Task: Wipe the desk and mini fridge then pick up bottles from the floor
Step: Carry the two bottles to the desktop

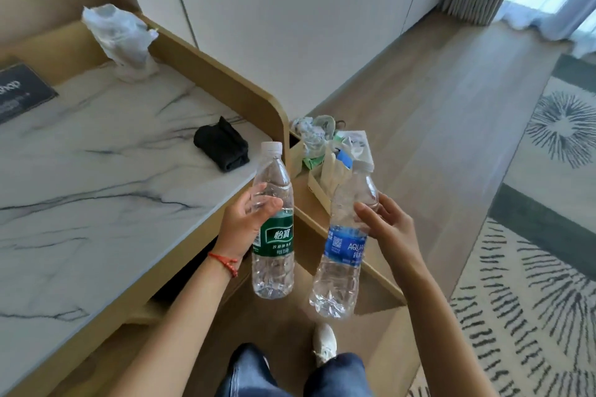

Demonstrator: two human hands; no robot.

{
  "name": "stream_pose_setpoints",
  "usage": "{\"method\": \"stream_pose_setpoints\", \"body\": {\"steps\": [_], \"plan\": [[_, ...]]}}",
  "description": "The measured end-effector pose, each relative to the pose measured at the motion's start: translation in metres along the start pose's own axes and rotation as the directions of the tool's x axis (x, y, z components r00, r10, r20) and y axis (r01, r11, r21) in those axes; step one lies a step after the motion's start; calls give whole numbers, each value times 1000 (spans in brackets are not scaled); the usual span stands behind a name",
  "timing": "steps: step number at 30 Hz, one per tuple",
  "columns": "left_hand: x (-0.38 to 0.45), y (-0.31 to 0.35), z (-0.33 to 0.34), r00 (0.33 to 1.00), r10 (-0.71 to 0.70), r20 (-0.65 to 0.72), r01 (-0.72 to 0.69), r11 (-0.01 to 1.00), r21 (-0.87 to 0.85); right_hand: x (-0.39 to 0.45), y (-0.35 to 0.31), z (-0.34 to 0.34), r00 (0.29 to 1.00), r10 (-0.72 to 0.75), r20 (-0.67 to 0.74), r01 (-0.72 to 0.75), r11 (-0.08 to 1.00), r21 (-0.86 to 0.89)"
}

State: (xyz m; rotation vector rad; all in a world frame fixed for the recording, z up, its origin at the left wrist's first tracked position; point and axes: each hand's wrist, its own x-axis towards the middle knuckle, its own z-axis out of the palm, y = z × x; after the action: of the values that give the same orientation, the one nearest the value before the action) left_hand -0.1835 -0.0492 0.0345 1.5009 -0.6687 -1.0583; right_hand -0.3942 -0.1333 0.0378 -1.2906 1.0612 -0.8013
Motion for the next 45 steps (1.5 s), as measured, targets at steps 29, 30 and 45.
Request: {"method": "stream_pose_setpoints", "body": {"steps": [29, 30, 45], "plan": [[69, 99, -183, 749, 186, -636, -226, 974, 19, 178, -128, 240, 706, -249, 663, 294, 955, 46], [77, 103, -195, 744, 191, -640, -226, 974, 27, 184, -131, 251, 717, -254, 649, 295, 954, 47], [178, 126, -271, 670, 298, -680, -287, 949, 133, 267, -150, 352, 823, -306, 478, 340, 940, 16]]}}
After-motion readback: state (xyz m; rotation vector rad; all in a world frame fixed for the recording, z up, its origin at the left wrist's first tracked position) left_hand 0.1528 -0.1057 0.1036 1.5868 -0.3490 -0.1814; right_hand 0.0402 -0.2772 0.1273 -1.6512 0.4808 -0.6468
